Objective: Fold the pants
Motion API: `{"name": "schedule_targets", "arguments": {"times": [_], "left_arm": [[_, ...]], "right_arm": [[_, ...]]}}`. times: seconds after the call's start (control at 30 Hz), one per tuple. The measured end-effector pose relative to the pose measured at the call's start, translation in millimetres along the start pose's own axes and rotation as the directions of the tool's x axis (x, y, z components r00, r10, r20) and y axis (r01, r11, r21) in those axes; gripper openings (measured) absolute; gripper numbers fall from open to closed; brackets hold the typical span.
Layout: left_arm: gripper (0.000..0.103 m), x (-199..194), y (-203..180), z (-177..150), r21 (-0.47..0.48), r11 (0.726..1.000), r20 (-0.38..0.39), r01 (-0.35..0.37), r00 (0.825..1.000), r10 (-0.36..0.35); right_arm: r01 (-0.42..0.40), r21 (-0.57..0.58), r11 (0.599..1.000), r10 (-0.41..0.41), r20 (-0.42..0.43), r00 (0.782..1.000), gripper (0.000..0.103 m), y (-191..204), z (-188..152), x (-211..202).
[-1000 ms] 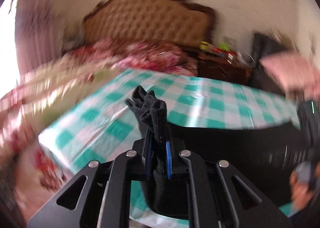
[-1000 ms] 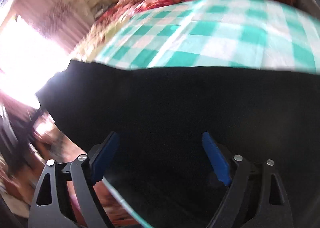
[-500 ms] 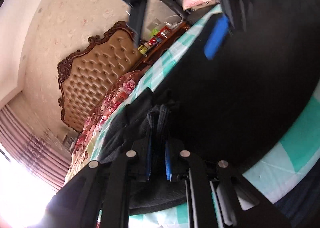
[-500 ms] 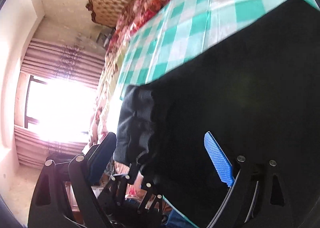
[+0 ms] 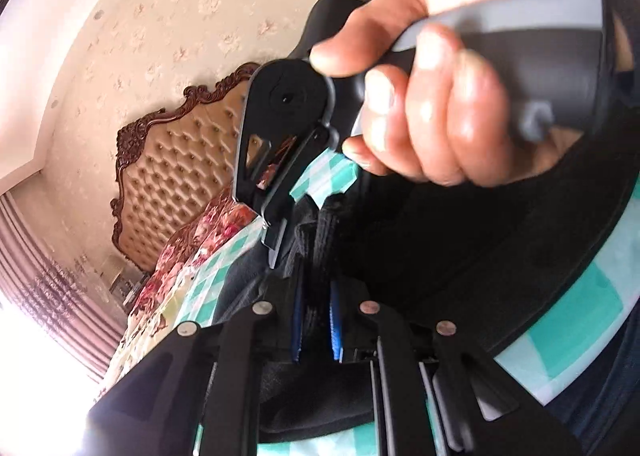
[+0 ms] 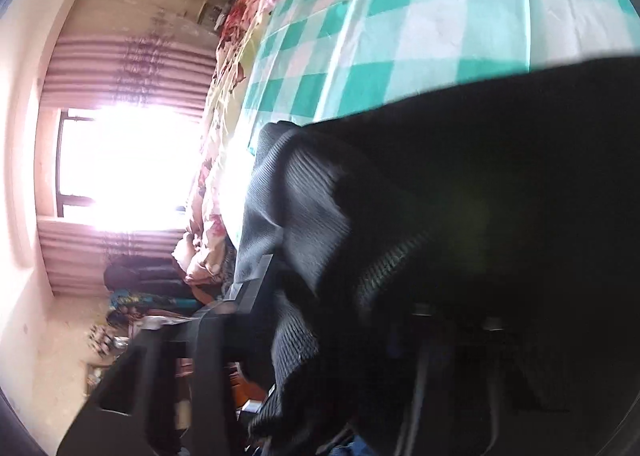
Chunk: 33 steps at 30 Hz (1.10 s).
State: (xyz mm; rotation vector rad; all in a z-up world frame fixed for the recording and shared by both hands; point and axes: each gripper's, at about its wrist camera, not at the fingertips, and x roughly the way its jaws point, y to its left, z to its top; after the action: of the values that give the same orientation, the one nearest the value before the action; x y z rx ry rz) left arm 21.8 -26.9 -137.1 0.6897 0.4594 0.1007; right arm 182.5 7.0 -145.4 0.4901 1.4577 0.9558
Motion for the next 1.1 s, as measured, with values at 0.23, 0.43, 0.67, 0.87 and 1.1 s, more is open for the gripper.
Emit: {"name": "schedule_targets", "arguments": {"times": [0.23,0.43,0.67,0.87,1.1], "left_arm": [[0.011,-15.2,-44.0,28.0,0.096,0.987,0.135,0.128,0.981,-0.141],[0.011,-19.7,-92.3,43.3,0.209,0.941,0.152,0.265,0.942,-0.299],[0.011,-15.1,-96.4,45.3,0.215,0.939,0.146,0.268,0.942,-0.302],[0.029,-19.1,-113.5,44.8,0.225,0.931,0.125,0.288,0.939,-0.320],[0.055,-39.4,-66.3,42.3,0.062,0.933,0.173,0.355,0.917,-0.361]], "right_arm": [[0.133,-0.060,0.989,-0.121,0.178,0.977,0.021,-22.7,-30.6,-85.0],[0.144,0.055,0.988,-0.153,0.242,0.958,0.020,-79.0,-61.2,-117.9],[0.147,0.021,0.989,-0.147,0.262,0.954,0.020,-74.8,-61.4,-119.5],[0.189,0.010,0.982,-0.183,0.285,0.941,0.021,-80.8,-61.2,-113.7],[0.287,-0.080,0.954,-0.244,0.343,0.907,0.020,-59.7,-62.9,-115.8]]}}
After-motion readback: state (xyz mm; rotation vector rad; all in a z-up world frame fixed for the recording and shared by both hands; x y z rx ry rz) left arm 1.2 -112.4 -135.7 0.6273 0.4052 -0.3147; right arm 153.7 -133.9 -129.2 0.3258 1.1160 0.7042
